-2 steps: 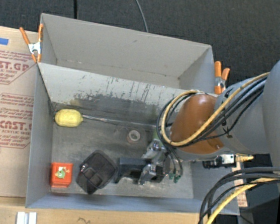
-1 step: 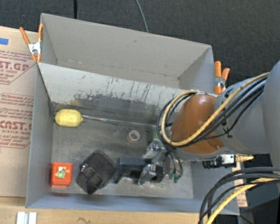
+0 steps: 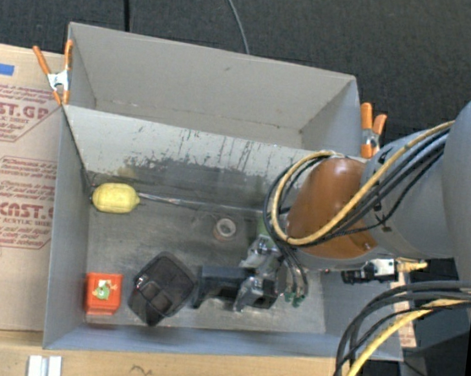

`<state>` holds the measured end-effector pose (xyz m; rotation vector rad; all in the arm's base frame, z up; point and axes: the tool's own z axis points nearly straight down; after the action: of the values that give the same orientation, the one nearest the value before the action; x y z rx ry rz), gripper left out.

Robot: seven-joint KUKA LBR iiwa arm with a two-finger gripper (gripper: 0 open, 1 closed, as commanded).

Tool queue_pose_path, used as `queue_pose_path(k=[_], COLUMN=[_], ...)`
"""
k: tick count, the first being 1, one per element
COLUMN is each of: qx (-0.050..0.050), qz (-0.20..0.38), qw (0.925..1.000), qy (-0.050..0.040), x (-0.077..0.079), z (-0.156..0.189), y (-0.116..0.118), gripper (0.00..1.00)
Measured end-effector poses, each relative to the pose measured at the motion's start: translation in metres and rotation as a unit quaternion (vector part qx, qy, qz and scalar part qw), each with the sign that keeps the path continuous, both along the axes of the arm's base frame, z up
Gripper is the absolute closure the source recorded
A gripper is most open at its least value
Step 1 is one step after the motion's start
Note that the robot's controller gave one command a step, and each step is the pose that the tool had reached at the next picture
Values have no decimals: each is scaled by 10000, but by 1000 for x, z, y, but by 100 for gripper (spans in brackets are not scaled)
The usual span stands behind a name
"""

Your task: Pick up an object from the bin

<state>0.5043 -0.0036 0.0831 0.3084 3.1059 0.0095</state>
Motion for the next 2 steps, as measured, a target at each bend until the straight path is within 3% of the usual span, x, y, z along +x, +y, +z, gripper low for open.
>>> queue_pose_path(k=[2], qx=[-15], qz=[-1], qw=[9999], qy=[146], x=[-5], z=[14], y=[-1], gripper=[100])
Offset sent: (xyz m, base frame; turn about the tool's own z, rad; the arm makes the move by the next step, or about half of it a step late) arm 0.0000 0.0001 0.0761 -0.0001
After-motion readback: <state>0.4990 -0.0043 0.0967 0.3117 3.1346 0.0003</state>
